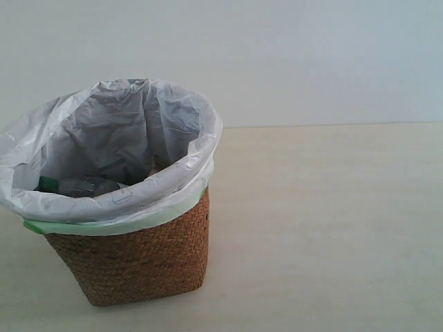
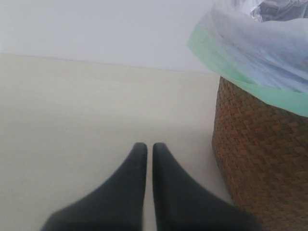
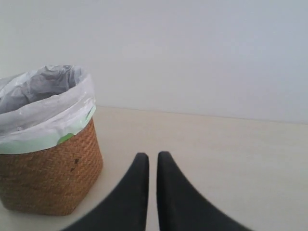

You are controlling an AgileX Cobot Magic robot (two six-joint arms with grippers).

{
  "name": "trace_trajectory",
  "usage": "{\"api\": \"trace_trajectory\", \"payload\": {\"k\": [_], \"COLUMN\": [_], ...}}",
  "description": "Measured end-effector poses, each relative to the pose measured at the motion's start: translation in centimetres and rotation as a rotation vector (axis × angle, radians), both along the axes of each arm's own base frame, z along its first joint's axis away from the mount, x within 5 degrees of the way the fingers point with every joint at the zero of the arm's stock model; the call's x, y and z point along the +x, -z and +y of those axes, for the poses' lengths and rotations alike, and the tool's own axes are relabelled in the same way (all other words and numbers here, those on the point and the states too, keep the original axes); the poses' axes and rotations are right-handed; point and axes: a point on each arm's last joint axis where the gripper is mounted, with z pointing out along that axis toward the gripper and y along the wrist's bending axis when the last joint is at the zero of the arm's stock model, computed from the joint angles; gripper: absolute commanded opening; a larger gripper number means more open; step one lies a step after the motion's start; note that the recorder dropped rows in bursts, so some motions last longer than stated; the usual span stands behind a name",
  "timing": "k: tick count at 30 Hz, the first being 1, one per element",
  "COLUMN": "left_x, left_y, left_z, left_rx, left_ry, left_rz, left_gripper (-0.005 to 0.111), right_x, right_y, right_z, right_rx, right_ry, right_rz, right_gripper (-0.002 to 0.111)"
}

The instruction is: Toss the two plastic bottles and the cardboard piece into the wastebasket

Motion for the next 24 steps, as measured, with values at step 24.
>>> {"api": "trace_trajectory", "payload": {"k": [24], "left_x": [0.0], "left_y": [0.0], "left_z": [0.0], "left_rx": [0.0], "left_ry": [0.0], "left_rz": [0.0], "left_gripper": [0.004], "right_x": [3.1], "right_y": [9.1], "right_z": [0.3], "right_rx": [0.05], "right_ry": [0.133], "right_rz": [0.082], "right_gripper": [0.002]}}
